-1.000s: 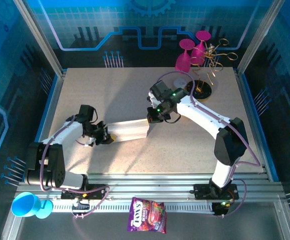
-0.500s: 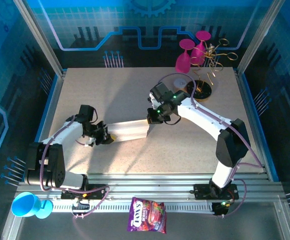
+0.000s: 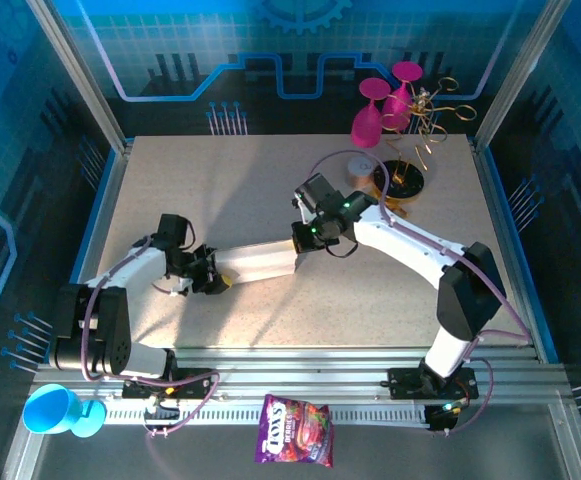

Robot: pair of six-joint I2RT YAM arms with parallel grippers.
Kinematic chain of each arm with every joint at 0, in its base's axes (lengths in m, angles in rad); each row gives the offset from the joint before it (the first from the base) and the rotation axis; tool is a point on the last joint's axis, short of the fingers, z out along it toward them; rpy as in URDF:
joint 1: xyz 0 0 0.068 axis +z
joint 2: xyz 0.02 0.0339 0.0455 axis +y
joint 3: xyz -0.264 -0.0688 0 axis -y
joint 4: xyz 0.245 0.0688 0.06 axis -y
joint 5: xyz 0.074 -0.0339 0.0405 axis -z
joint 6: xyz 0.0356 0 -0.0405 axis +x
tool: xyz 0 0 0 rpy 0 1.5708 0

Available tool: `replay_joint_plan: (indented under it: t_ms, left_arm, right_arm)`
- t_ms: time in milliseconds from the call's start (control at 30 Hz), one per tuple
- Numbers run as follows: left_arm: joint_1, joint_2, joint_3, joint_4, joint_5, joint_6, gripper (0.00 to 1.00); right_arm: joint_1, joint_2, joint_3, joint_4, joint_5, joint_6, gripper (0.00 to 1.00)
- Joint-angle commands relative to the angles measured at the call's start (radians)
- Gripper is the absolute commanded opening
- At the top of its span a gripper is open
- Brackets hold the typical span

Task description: Fold the paper box

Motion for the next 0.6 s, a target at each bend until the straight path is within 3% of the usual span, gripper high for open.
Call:
replay_joint_plan:
  t_ms: [0,200,433,567]
  left_arm:
    - [0.027,-0.015,-0.033,0.021,0.001,0.015,0.66]
    - [0.090,-0.088,-0.020,-0.102,-0.014,0.185,0.94]
    - [0.147,-0.192,-0.006,-0.259,-0.101,0.357,0.98]
    - [0.151,-0.248,0.102,-0.473,-0.269,0.542,0.94]
  right_arm:
    - [0.017,0.054,0.054,-0.052,0.051,-0.021,0.00]
    - [0.018,0.123,0.149,-0.109,0.067,-0.035,0.00]
    - [0.018,0.162,0.228,-0.152,0.070,-0.051,0.00]
    - [0.018,0.173,0.248,-0.170,0.066,-0.057,0.00]
